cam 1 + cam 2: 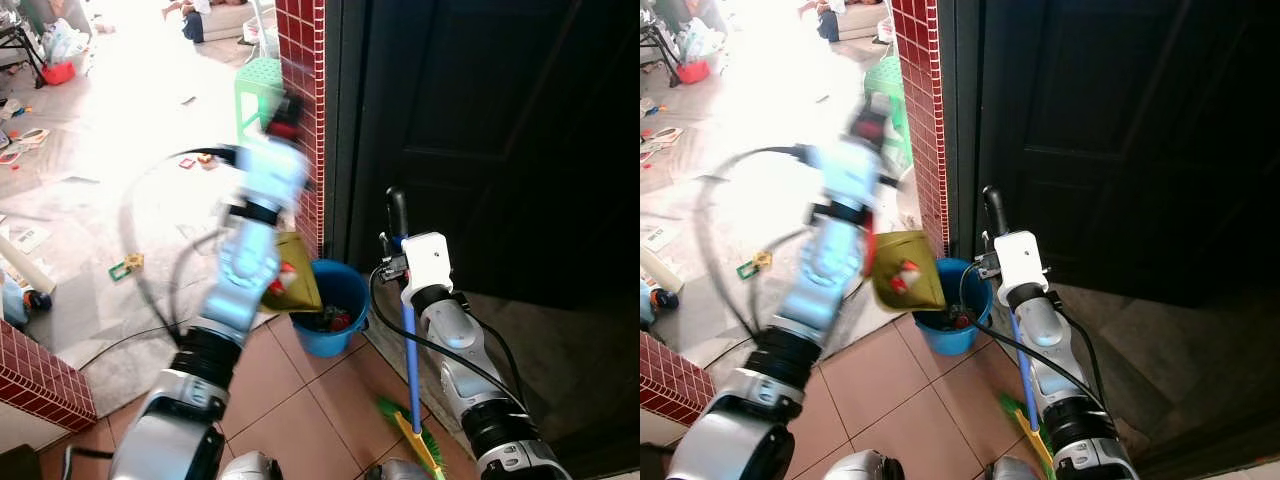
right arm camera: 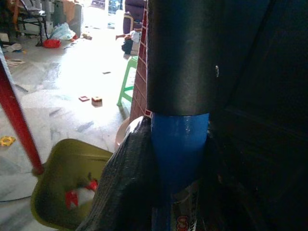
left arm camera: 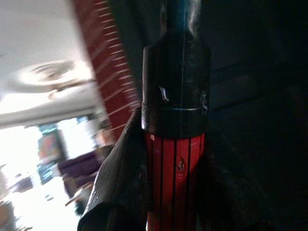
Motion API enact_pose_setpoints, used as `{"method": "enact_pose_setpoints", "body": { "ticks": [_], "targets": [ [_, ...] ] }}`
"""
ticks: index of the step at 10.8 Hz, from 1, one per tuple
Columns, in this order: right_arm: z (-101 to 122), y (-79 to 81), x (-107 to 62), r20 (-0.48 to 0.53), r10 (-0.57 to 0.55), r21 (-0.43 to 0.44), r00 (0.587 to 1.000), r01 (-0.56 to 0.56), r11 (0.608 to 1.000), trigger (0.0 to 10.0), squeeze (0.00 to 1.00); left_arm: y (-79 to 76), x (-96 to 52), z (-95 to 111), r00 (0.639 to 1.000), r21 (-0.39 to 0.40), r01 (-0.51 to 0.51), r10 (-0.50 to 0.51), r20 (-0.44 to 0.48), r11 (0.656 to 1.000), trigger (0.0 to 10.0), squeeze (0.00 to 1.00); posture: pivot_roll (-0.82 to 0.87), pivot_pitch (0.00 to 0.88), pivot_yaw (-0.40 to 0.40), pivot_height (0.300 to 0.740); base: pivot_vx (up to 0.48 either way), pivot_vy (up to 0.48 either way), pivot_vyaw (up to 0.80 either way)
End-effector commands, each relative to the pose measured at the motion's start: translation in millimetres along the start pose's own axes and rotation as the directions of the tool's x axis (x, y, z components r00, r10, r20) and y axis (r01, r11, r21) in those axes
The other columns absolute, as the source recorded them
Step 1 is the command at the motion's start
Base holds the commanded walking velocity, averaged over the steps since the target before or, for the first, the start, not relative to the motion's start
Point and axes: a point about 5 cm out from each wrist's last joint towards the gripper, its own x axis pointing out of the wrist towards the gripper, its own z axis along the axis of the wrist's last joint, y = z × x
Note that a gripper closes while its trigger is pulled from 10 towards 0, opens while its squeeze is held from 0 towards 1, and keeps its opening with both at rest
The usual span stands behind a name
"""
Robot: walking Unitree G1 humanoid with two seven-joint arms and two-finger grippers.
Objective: Sweep floor
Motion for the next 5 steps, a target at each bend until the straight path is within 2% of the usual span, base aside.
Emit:
{"method": "enact_pose_setpoints", "body": {
  "ticks": [1, 2, 3, 4, 5],
  "targets": [
    [11.3, 0.4, 4.8, 0.044, 0.005, -0.008, 0.999, -0.004, 1.000, 10.0, 0.00, -9.3, 3.8, 9.4, 0.991, 0.046, 0.109, -0.112, 0.075, 0.993, 10.0, 0.00, -0.12, 0.014, 0.073, 0.740, 0.000, 0.000, 0.00],
    [11.9, -0.1, 5.5, 0.047, 0.002, -0.009, 0.999, -0.002, 1.000, 10.0, 0.00, -19.3, -0.6, 12.0, 0.972, 0.062, 0.205, -0.210, 0.106, 0.977, 10.0, 0.00, -0.11, 0.011, 0.076, 0.740, 0.000, 0.000, 0.00],
    [12.2, -0.7, 5.8, 0.050, -0.002, -0.009, 0.999, 0.002, 1.000, 10.0, 0.00, -32.8, -9.0, 16.1, 0.918, 0.070, 0.364, -0.370, 0.140, 0.929, 10.0, 0.00, -0.11, 0.011, 0.077, 0.740, 0.000, 0.000, 0.00],
    [11.4, -0.6, 5.6, 0.048, -0.002, -0.011, 0.999, 0.003, 1.000, 10.0, 0.00, -44.8, -20.1, 25.2, 0.821, 0.140, 0.515, -0.533, 0.205, 0.846, 10.0, 0.00, -0.11, 0.011, 0.076, 0.740, 0.000, 0.000, 0.00],
    [11.0, 0.0, 5.7, 0.047, 0.000, -0.011, 0.999, 0.001, 1.000, 10.0, 0.00, -53.9, -26.7, 26.6, 0.761, 0.153, 0.596, -0.616, 0.205, 0.788, 10.0, 0.00, -0.11, 0.011, 0.074, 0.740, 0.000, 0.000, 0.00]
  ]
}}
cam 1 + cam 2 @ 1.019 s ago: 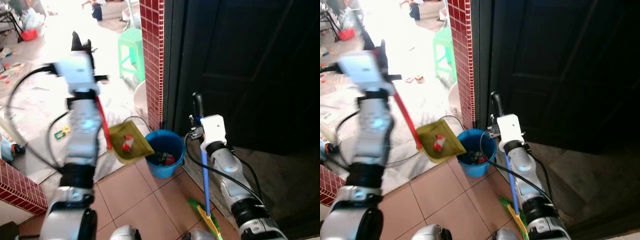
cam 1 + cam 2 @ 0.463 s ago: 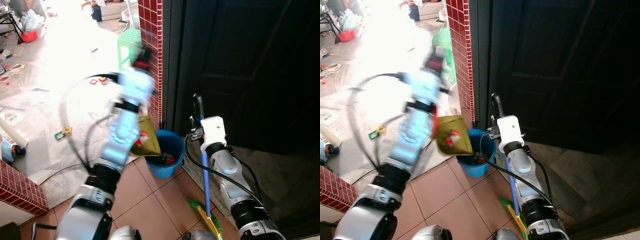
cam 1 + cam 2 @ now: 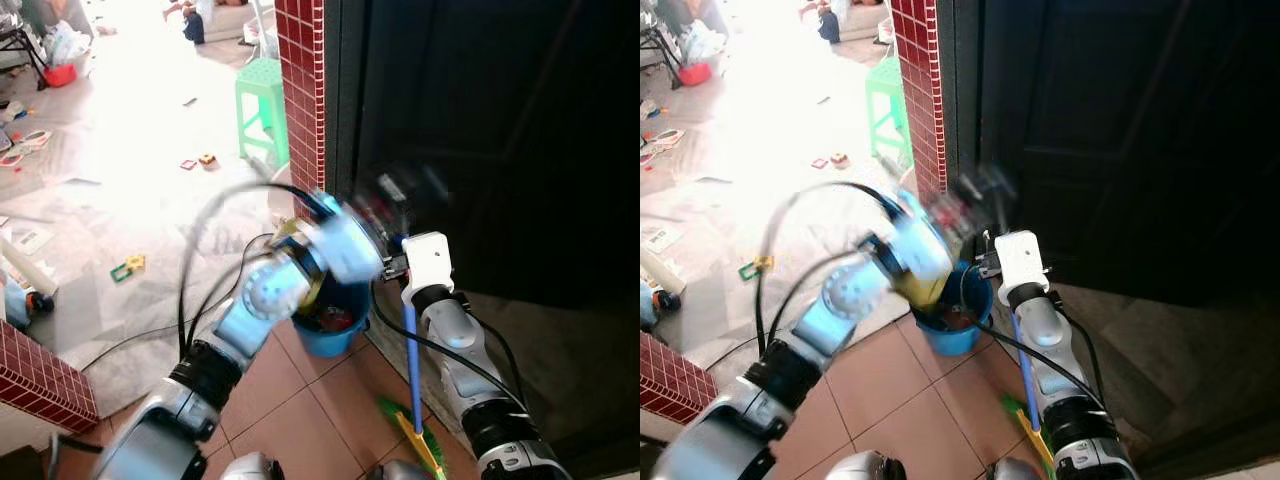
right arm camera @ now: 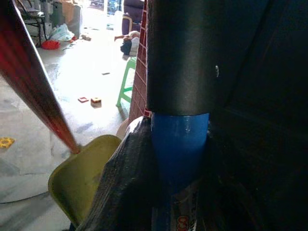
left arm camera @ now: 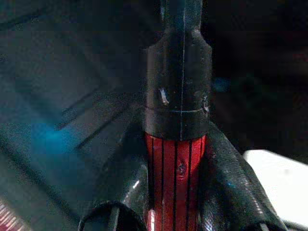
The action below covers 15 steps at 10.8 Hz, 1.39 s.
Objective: Sweep floor
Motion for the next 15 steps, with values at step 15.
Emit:
{"method": "enact_pose_setpoints", "body": {
  "ticks": [15],
  "targets": [
    [12.7, 6.1, 16.1, 0.056, 0.044, -0.003, 0.997, -0.044, 0.999, 10.0, 0.00, 144.2, -93.5, -24.6, 0.528, 0.176, -0.787, 0.794, -0.302, 0.591, 10.0, 0.00, -0.08, 0.000, 0.030, 0.740, 0.000, 0.000, 0.00]
  ]
}}
